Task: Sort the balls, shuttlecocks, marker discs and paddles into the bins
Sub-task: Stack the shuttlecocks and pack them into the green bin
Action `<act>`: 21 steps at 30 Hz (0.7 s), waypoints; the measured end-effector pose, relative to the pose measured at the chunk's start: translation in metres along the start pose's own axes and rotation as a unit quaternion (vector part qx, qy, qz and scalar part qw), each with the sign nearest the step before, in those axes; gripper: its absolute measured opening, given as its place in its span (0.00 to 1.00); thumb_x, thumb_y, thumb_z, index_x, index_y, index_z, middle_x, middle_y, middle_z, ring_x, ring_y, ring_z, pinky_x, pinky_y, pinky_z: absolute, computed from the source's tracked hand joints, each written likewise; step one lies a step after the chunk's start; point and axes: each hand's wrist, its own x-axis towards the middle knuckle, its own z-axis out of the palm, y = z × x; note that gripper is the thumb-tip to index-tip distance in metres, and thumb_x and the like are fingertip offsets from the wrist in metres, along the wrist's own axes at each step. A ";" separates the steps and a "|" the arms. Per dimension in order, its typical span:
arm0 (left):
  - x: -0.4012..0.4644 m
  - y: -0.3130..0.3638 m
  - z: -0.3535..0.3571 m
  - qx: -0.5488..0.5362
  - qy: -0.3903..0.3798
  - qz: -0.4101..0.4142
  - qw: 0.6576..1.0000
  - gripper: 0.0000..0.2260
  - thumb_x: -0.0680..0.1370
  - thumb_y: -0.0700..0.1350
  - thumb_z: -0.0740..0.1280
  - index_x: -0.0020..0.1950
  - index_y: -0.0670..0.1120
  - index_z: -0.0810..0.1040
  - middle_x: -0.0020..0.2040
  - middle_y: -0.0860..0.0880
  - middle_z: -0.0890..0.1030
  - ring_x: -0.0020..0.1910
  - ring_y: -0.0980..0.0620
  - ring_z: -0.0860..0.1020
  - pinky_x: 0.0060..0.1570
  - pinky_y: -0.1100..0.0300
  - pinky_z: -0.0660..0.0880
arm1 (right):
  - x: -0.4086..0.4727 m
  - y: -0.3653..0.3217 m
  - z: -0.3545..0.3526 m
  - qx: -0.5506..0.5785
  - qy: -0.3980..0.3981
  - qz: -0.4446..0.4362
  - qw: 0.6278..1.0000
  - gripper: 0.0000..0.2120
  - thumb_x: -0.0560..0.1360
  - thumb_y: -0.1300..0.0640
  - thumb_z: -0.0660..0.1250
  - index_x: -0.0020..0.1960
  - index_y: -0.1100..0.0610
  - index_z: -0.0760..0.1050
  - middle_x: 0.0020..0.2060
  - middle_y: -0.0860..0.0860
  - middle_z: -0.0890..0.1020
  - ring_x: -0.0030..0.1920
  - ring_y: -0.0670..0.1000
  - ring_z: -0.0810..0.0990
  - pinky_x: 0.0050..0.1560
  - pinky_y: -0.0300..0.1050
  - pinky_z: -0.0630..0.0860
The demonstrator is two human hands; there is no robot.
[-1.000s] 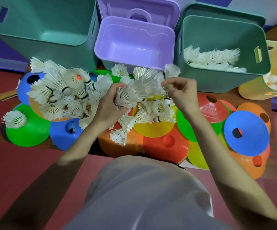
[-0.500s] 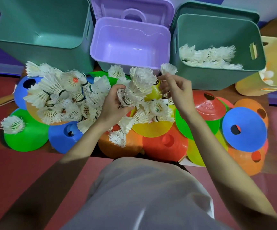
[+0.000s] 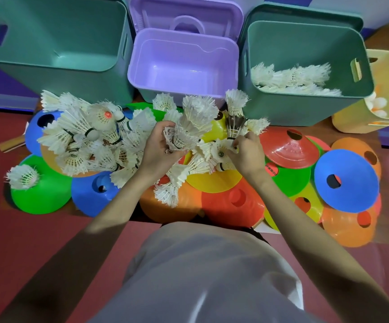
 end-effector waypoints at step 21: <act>0.016 0.005 0.029 0.093 -0.034 0.045 0.994 0.26 0.68 0.30 0.75 0.60 0.45 0.69 0.52 0.55 0.77 0.49 0.66 0.77 0.47 0.68 0.75 | -0.017 0.025 -0.096 0.524 0.236 0.026 0.818 0.06 0.76 0.61 0.67 0.40 0.60 0.76 0.29 0.51 0.74 0.30 0.46 0.69 0.31 0.41 0.66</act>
